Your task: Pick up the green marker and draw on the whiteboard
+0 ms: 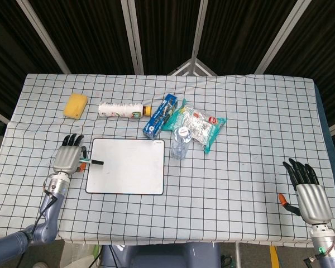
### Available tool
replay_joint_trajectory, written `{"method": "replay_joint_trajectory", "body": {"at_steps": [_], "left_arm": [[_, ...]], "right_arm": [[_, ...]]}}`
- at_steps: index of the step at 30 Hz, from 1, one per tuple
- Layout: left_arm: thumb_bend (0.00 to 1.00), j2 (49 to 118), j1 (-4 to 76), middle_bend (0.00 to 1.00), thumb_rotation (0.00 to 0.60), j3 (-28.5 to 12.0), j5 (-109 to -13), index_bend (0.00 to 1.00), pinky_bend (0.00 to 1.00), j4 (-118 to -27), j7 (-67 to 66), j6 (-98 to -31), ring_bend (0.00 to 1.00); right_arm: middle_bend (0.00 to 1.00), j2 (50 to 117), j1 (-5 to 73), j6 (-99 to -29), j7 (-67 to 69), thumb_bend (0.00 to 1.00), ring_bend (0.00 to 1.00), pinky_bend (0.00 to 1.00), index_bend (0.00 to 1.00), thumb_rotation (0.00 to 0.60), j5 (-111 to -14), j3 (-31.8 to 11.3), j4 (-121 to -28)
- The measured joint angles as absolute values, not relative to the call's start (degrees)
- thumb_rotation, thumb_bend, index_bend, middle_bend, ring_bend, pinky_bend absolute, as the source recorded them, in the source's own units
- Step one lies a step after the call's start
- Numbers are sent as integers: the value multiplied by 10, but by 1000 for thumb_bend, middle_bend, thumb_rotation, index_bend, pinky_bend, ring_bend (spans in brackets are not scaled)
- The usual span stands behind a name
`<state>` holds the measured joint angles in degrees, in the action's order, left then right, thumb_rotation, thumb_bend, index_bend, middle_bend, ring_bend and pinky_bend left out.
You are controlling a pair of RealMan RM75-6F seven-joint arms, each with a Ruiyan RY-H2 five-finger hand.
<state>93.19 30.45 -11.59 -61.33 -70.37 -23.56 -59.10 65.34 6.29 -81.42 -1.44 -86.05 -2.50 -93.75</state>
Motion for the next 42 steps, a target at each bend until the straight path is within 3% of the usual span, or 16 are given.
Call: {"method": "replay_joint_trajectory", "body": {"at_steps": [7, 15, 31, 42], "left_arm": [[513, 907, 297, 126, 600, -142, -637, 707, 51, -783, -122, -611, 0], [514, 903, 305, 144, 600, -169, -653, 721, 51, -843, 18, -587, 0], [514, 1014, 359, 152, 600, -166, -692, 729, 52, -764, 100, -558, 3], [514, 1041, 373, 157, 600, -162, -693, 735, 51, -724, 109, -552, 5]], "right_arm": [[0, 654, 63, -814, -17, 351, 0, 0, 0, 600, -861, -25, -938], [0, 654, 64, -813, -15, 350, 0, 0, 0, 600, -858, -26, -938], [0, 652, 65, -810, -4, 350, 0, 0, 0, 600, -853, -29, -937], [0, 650, 65, -809, 1, 350, 0, 0, 0, 600, -851, -30, -938]]}}
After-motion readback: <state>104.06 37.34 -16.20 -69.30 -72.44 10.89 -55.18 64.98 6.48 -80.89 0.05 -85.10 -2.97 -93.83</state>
